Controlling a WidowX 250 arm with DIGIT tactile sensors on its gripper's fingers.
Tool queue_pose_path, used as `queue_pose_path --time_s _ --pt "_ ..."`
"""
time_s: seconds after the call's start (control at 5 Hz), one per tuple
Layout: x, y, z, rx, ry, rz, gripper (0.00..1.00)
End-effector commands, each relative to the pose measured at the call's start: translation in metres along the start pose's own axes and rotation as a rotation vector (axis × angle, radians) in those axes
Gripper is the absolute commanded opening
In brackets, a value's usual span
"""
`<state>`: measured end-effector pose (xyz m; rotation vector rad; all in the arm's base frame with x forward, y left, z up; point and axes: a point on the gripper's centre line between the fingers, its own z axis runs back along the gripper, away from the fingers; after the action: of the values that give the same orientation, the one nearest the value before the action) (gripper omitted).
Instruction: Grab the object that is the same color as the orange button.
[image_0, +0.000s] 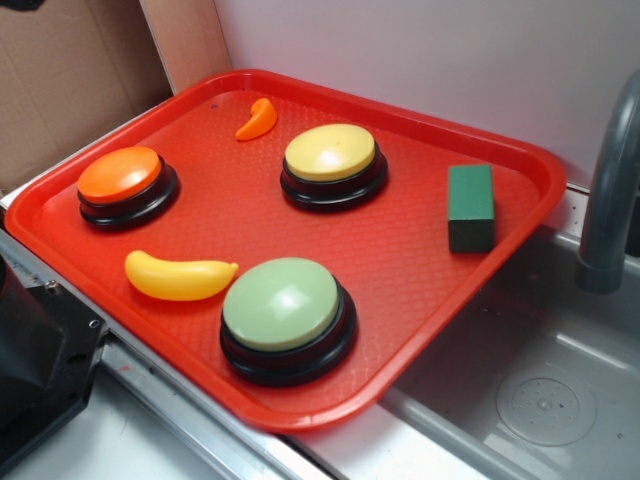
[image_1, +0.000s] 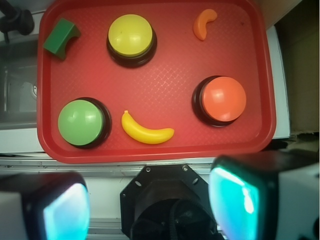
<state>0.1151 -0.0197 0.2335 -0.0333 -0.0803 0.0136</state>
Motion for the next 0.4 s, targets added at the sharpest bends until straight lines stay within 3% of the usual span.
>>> queue_pose_path --time_s 0.0,0.2 --pt "0.000 0.000 0.000 0.000 0.000 0.000 1.00" --pt "0.023 0.010 0.002 0.088 -0.065 0.110 1.00"
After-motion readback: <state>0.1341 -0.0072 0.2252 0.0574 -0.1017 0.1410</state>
